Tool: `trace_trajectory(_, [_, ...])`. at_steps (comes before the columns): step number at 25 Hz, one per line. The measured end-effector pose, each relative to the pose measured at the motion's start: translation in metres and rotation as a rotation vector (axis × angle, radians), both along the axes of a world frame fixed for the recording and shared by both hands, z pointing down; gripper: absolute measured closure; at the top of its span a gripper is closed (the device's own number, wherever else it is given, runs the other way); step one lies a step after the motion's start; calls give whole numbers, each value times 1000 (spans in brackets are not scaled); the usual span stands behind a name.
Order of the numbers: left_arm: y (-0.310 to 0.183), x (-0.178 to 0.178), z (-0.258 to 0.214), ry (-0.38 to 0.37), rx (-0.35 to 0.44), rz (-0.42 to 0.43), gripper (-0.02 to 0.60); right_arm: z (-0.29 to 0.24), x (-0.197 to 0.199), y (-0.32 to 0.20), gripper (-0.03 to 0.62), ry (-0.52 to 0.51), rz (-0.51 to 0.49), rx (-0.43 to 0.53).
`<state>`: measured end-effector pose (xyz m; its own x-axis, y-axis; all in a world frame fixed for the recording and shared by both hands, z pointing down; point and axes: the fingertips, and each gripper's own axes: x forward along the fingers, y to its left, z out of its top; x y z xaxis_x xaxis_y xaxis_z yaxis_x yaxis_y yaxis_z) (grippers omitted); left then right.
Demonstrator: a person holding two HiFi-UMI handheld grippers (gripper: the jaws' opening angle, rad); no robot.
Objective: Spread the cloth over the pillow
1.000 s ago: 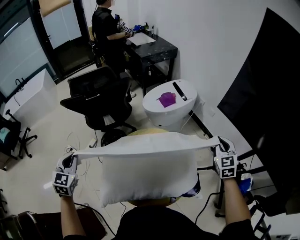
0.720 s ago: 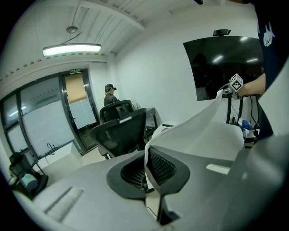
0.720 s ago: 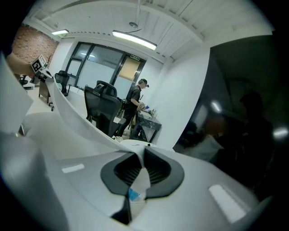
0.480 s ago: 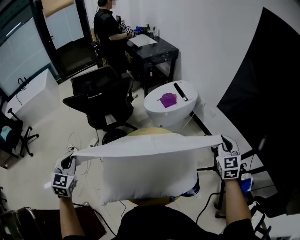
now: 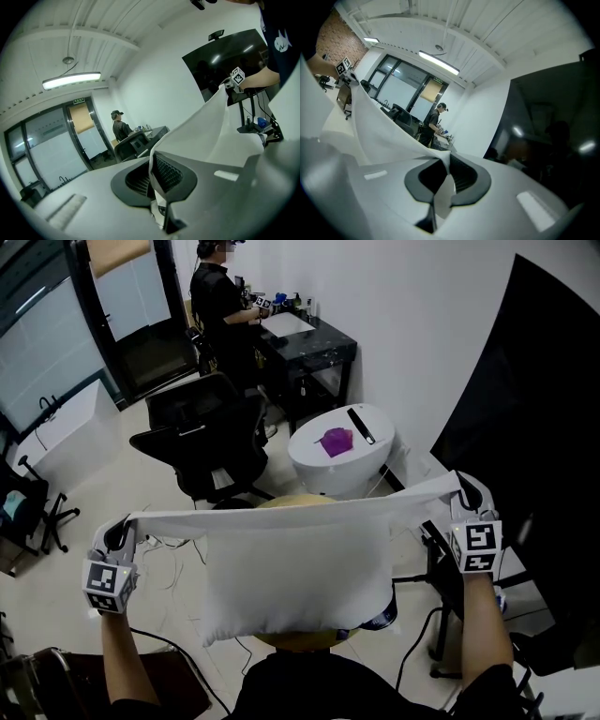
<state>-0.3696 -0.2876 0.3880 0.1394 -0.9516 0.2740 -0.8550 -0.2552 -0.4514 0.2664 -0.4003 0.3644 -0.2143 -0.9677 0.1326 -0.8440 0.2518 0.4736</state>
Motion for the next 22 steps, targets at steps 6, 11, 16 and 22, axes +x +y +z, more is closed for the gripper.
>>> trace_trajectory(6, [22, -2, 8, 1, -11, -14, 581, 1, -2, 25, 583, -19, -10, -4])
trace_trajectory(11, [56, 2, 37, 47, -57, -34, 581, 31, 4, 66, 583, -44, -13, -63])
trace_trajectory(16, [95, 8, 75, 91, -140, -62, 581, 69, 11, 106, 583, -60, -13, -136])
trace_trajectory(22, [140, 21, 127, 133, -233, -59, 581, 125, 22, 149, 583, -40, -18, -253])
